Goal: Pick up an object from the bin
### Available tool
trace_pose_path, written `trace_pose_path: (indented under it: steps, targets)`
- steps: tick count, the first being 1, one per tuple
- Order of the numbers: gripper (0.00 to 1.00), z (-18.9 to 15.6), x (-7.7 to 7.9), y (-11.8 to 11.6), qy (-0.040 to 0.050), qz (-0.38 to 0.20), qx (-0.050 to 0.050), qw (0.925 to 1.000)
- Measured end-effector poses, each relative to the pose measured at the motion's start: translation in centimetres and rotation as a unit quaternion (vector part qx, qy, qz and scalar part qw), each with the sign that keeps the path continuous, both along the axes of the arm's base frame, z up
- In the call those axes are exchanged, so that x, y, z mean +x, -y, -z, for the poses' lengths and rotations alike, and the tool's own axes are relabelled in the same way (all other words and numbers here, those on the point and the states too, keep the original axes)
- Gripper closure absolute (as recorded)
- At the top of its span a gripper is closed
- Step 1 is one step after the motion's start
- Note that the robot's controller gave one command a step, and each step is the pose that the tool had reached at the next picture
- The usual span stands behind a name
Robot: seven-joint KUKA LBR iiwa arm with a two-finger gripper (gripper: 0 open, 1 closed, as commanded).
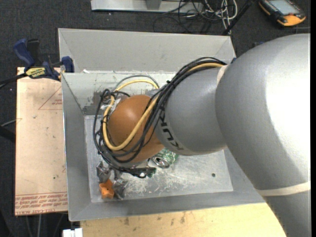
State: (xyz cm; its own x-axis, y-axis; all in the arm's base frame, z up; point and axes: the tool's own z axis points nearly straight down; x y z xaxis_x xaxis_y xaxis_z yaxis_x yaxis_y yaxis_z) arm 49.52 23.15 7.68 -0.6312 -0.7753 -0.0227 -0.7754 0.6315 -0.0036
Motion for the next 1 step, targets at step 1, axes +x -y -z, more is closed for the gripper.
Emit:
trace_pose_path:
  steps: [1]
  targets:
    - [1.00,-15.04,1.35,2.35,-0.0058,0.010,-0.006,0.9999]
